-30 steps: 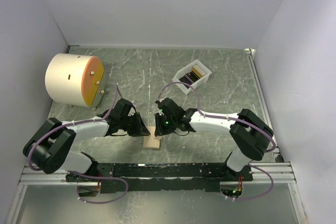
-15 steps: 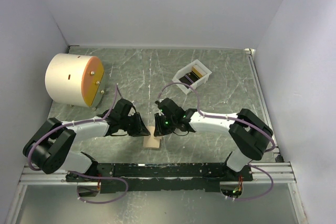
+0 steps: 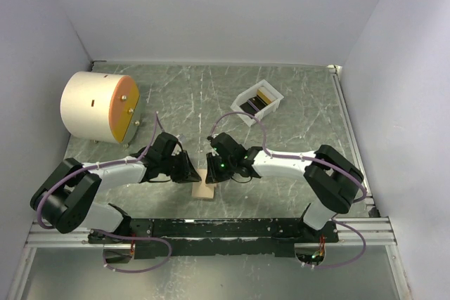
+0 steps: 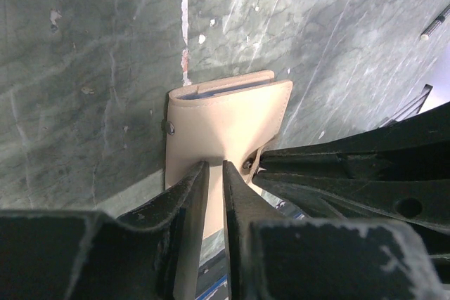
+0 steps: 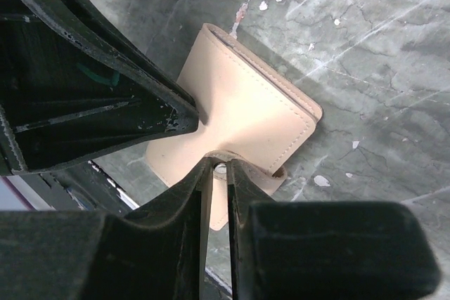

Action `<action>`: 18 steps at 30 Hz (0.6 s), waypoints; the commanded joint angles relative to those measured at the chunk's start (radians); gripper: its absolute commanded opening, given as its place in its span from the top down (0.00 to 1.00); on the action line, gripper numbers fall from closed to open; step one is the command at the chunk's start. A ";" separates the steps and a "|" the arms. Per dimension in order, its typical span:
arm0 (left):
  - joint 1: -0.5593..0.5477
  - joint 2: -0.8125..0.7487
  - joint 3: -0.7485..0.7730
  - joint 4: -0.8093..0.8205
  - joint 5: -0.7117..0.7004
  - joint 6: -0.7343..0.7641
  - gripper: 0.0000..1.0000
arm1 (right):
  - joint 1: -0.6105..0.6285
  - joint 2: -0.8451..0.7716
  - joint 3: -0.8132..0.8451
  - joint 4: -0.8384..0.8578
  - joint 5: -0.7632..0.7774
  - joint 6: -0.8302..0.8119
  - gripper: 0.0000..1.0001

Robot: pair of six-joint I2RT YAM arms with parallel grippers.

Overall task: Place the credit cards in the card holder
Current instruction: Close the card holder at the center of the board.

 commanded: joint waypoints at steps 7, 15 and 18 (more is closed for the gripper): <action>-0.015 0.025 -0.005 -0.052 -0.068 0.009 0.72 | 0.022 0.016 -0.018 0.013 0.010 0.014 0.87; -0.022 0.030 -0.012 -0.036 -0.065 0.003 0.72 | 0.032 0.046 0.033 -0.056 0.056 -0.001 0.89; -0.023 0.031 -0.016 -0.027 -0.060 -0.001 0.72 | 0.039 0.054 0.048 -0.090 0.081 -0.006 0.90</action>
